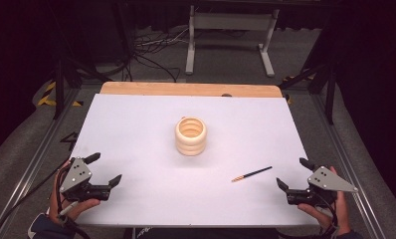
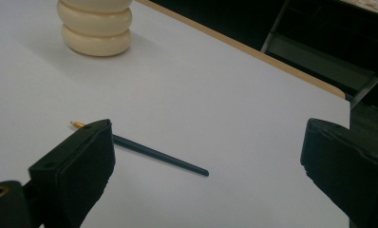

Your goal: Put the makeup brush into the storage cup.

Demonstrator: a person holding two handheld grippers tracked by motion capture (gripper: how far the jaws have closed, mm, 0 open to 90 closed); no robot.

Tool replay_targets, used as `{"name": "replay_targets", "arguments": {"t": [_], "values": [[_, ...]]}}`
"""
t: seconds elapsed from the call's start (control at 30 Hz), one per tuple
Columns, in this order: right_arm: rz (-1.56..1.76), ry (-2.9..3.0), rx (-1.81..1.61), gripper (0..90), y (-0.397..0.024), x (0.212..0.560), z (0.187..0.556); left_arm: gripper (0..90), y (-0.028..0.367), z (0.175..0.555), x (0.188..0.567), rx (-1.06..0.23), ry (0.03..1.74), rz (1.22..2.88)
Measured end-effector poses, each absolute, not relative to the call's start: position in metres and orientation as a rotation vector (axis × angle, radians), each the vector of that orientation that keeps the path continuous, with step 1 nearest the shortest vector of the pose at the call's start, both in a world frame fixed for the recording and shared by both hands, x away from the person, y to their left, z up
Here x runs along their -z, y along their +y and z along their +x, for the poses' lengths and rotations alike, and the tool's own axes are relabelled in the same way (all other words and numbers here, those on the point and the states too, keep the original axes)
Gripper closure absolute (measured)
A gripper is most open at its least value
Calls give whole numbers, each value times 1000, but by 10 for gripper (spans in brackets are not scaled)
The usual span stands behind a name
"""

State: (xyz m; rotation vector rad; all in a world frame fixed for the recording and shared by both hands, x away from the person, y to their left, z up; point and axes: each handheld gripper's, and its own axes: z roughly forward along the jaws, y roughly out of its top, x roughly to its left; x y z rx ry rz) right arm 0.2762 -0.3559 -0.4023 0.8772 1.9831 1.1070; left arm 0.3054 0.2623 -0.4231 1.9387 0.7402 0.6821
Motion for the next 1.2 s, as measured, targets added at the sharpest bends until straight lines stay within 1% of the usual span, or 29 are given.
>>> {"name": "replay_targets", "arguments": {"t": [0.5,1.03,1.2], "values": [[856,2005,-1077,52,-353,401,277,58,260,306,425,-667,711,1957],[751,2180,-985,176,-333,393,292,62,257,307,429,-631,710,1998],[709,2265,-914,186,-322,393,299,72,258,306,430,-636,726,2000]]}}
